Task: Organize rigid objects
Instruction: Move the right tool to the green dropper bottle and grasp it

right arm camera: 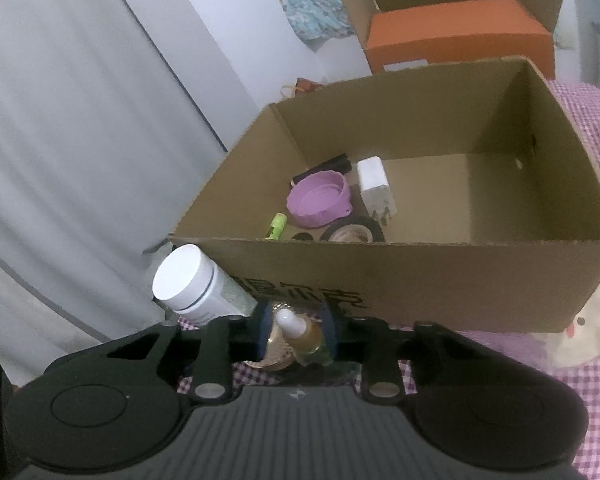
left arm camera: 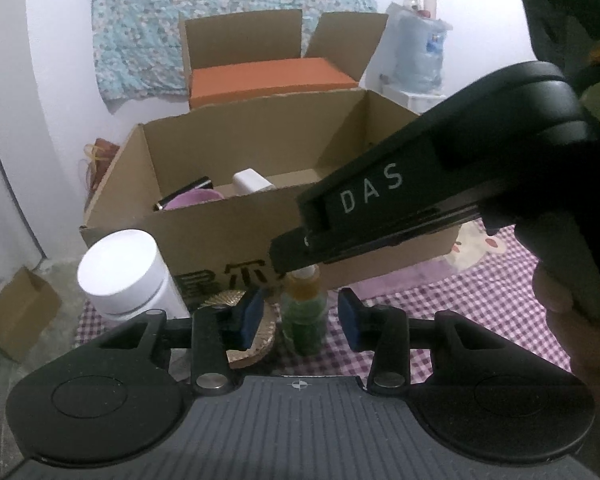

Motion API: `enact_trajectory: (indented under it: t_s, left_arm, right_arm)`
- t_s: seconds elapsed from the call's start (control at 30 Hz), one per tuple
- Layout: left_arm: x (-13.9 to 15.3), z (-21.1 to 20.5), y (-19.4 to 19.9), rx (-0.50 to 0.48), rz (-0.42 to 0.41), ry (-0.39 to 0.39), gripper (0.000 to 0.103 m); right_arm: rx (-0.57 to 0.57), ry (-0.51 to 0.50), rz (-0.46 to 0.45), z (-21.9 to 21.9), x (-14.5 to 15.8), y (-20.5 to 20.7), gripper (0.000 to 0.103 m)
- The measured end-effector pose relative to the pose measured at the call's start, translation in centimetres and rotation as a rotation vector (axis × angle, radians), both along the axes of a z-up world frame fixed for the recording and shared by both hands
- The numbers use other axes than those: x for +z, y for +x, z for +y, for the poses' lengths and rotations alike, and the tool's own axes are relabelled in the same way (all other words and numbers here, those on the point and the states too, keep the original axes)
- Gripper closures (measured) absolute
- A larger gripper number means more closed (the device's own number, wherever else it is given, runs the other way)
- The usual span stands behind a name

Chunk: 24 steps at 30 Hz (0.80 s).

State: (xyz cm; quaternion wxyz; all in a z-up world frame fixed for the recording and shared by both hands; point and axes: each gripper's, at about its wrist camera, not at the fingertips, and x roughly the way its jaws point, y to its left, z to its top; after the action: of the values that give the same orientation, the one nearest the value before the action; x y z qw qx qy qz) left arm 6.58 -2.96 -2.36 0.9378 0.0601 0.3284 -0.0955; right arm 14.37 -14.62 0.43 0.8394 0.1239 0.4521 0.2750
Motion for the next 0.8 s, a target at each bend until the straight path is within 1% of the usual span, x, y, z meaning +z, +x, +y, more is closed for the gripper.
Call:
enact_trajectory:
  t_s: [0.07,0.2,0.43,0.5,0.6,0.73,0.8]
  left_arm:
    - [-0.2,-0.3,0.1,-0.007,0.002,0.010,0.062]
    - [-0.5,-0.9,0.5,-0.021,0.011,0.037,0.062]
    - [-1.6,-2.7,1.5,-0.041,0.033,0.118,0.063]
    - [-2.0,-2.9,1.7,-0.039,0.047,0.128,0.066]
    - [-2.4,-3.0,2.0,-0.035,0.064,0.137,0.069]
    - [-2.5,-2.9,2.3,-0.024,0.067,0.147,0.071]
    - [-2.4,-2.6,2.4,-0.018,0.071,0.138,0.071]
  right_arm:
    - [-0.004,0.021,0.008,-0.4,-0.2,0.1,0.078]
    - [-0.023,0.030,0.009,-1.3,-0.2,0.1,0.078]
    - [-0.054,0.060,0.047,-3.0,-0.9,0.0,0.078]
    - [-0.056,0.083,0.064,-3.4,-1.3,0.0,0.078]
    - [-0.052,0.089,0.072,-3.4,-1.7,0.1,0.078]
    - [-0.034,0.097,0.091,-3.0,-2.2,0.3,0.078]
    - [-0.026,0.084,0.075,-2.5,-2.2,0.3,0.078]
